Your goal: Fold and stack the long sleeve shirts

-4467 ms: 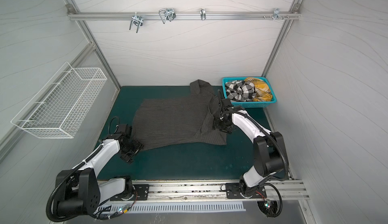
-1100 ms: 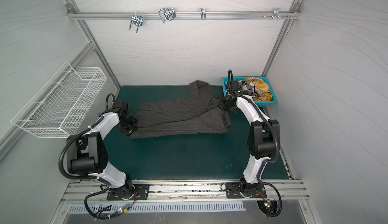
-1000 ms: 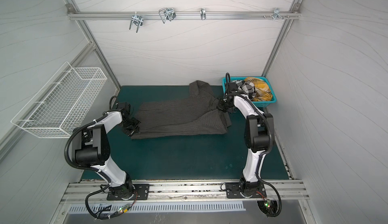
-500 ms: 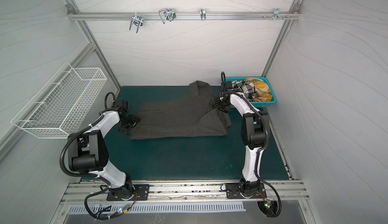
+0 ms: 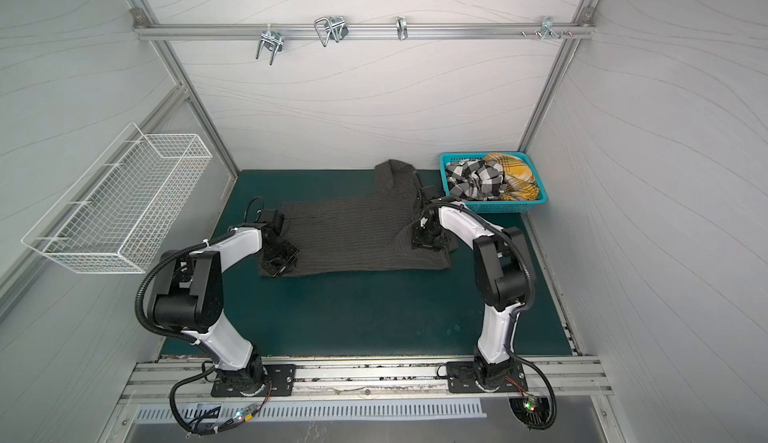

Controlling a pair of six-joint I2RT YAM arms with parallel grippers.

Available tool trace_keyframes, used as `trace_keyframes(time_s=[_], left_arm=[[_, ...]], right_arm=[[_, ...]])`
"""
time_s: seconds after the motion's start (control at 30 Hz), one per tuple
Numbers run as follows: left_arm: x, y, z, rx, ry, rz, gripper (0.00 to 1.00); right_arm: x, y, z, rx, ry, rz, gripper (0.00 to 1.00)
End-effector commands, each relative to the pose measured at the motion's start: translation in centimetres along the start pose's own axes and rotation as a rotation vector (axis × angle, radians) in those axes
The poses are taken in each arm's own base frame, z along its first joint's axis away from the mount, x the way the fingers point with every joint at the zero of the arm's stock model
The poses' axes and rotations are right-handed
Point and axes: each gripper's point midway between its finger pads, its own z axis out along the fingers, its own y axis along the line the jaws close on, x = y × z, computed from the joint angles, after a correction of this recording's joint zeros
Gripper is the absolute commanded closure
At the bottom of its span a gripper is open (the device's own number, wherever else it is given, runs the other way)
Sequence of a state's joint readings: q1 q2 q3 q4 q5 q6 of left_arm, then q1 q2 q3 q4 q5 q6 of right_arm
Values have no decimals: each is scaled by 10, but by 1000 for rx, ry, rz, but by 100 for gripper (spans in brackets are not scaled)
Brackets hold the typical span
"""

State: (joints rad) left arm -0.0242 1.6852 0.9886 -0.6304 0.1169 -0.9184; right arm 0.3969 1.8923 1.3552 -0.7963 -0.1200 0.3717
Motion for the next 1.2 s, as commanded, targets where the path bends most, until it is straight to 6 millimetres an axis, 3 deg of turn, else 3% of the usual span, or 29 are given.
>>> trace_keyframes(time_s=[0.0, 0.23, 0.33, 0.43, 0.53, 0.63, 0.67, 0.77, 0.9, 1.03, 1.17], left_arm=[[-2, -1, -6, 21, -22, 0, 87], [20, 42, 8, -60, 12, 32, 94], [31, 63, 7, -75, 7, 42, 94], [35, 72, 2, -71, -8, 53, 94], [29, 59, -11, -37, -25, 88, 94], [18, 33, -29, 26, -58, 142, 82], [14, 20, -36, 53, -67, 176, 77], [11, -14, -51, 136, -62, 261, 70], [14, -42, -60, 157, -60, 342, 74], [43, -66, -54, 183, 9, 432, 79], [77, -73, -36, 183, 88, 496, 84]], right_arm=[[13, -3, 6, -4, 47, 15, 52], [73, -9, 10, -49, 151, 87, 53], [100, -7, 2, -102, 168, 96, 53], [105, -10, -21, -92, 130, 77, 52], [74, -13, -65, -24, 0, 48, 47], [25, -8, -98, 32, -143, 22, 37], [-1, -1, -109, 41, -183, 11, 33], [-56, 10, -105, 73, -213, -22, 30], [-125, 17, -84, 109, -272, -52, 29], [-166, 2, -62, 159, -284, -27, 30], [-186, -18, -34, 186, -264, -7, 30]])
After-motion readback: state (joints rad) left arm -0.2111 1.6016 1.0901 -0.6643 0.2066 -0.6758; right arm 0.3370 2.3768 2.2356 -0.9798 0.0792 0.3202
